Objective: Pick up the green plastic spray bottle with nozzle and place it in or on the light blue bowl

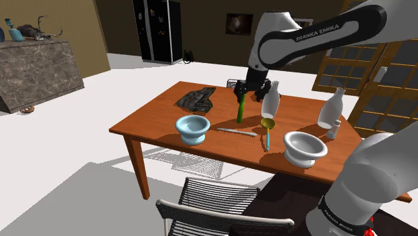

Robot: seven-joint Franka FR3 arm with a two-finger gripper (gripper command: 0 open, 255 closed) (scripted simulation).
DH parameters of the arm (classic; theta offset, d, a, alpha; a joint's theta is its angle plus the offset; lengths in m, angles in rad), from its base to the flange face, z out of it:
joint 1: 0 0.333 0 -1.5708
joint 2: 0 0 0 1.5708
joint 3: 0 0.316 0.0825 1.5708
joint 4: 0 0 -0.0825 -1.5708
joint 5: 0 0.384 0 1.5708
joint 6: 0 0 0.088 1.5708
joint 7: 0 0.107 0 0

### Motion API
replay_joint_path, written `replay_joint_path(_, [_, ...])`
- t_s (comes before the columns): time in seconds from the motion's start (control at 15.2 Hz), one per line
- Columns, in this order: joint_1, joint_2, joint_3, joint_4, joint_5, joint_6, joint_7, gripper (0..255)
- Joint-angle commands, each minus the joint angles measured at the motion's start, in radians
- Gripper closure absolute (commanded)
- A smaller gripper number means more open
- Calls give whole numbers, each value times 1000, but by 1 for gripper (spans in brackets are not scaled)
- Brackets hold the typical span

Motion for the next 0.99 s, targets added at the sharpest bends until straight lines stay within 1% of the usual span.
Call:
replay_joint_path(0.0, [-29,64,16,3,-33,85,64,0])
replay_joint_path(0.2, [-77,158,36,21,-95,189,163,0])
replay_joint_path(0.4, [-127,255,54,52,-175,277,277,0])
replay_joint_path(0.73, [-202,417,66,134,-350,383,498,0])
replay_joint_path(0.92, [-230,512,55,199,-467,420,641,0])
